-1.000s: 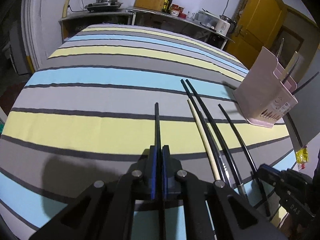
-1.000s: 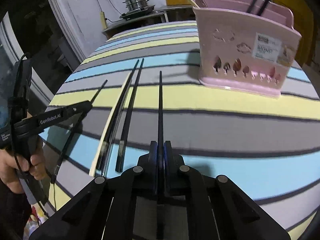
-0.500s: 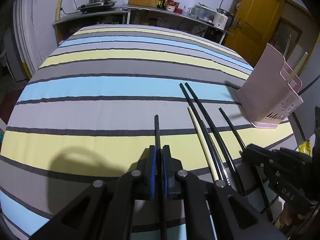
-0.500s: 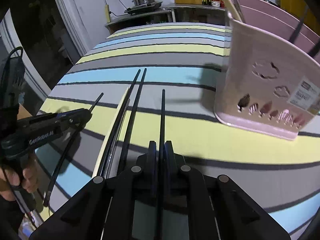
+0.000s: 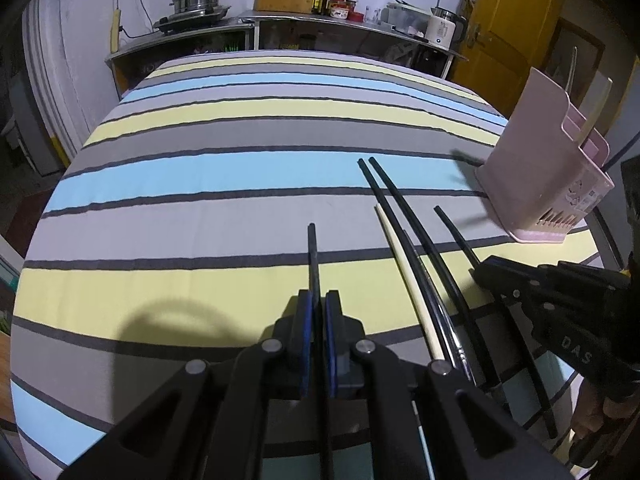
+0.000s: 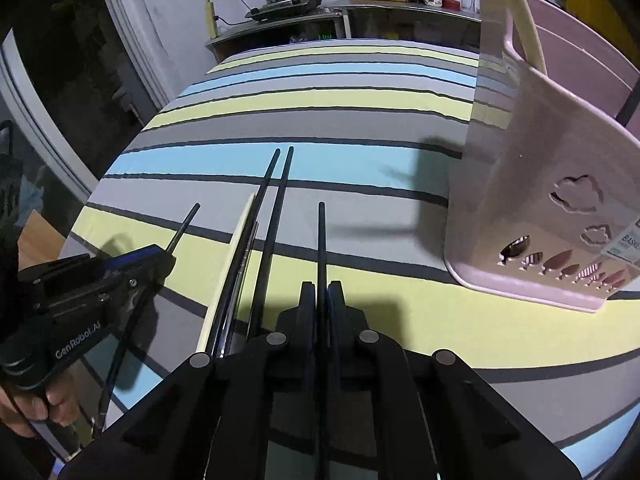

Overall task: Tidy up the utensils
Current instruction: 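Lift both held black chopsticks and carry them over the pink holder, then lower both black chopsticks into the pink holder and open both tools, then move both tools back down to the utensils on the table, then grasp the wooden chopstick with the left tool while the right tool grasps a black chopstick, then lift both held chopsticks and carry them over the pink holder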

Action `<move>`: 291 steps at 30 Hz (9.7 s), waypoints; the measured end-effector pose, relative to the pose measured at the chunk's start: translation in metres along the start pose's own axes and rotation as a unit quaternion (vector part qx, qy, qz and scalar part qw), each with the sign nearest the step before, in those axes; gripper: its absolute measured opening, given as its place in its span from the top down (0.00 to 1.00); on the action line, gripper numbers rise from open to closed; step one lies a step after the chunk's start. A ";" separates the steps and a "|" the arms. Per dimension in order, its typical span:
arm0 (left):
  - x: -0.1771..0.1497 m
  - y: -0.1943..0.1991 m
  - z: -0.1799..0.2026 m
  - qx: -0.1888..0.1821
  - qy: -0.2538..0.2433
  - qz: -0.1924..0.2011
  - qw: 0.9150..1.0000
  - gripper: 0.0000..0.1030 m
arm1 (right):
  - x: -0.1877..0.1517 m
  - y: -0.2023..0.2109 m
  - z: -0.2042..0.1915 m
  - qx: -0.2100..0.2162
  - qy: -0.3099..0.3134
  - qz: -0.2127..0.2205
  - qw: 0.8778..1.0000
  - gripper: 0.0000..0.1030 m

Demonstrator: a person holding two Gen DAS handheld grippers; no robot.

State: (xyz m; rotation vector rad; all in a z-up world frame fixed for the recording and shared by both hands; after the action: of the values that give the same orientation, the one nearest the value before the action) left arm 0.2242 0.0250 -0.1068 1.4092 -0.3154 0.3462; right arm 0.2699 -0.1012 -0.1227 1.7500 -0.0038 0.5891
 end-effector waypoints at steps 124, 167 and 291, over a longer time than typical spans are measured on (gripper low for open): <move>0.101 0.179 0.137 -0.187 -0.084 0.175 0.963 0.82 | -0.005 0.224 0.102 -0.023 -0.110 0.265 0.958 0.89; -0.005 0.002 0.037 -0.075 0.029 0.030 0.996 0.82 | -0.075 0.105 0.034 0.030 -0.064 0.127 0.989 0.89; 0.044 0.199 0.047 -0.102 -0.049 0.117 0.987 0.95 | -0.029 0.191 0.002 0.038 -0.064 0.165 0.983 0.95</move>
State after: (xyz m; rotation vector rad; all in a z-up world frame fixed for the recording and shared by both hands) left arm 0.1814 0.0057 0.0967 1.1918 -0.5833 0.4255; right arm 0.1863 -0.1641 0.0395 1.8735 -0.3718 0.7233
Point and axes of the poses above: each gripper's, at about its wrist camera, not at the fingertips, and y roughly against the way its jaws point, z to its right, x to its top, the point moved 8 cm from there along -y, roughly the way its jaws point, and after that the axes turned 9 degrees about -z, right-handed, at the moved point
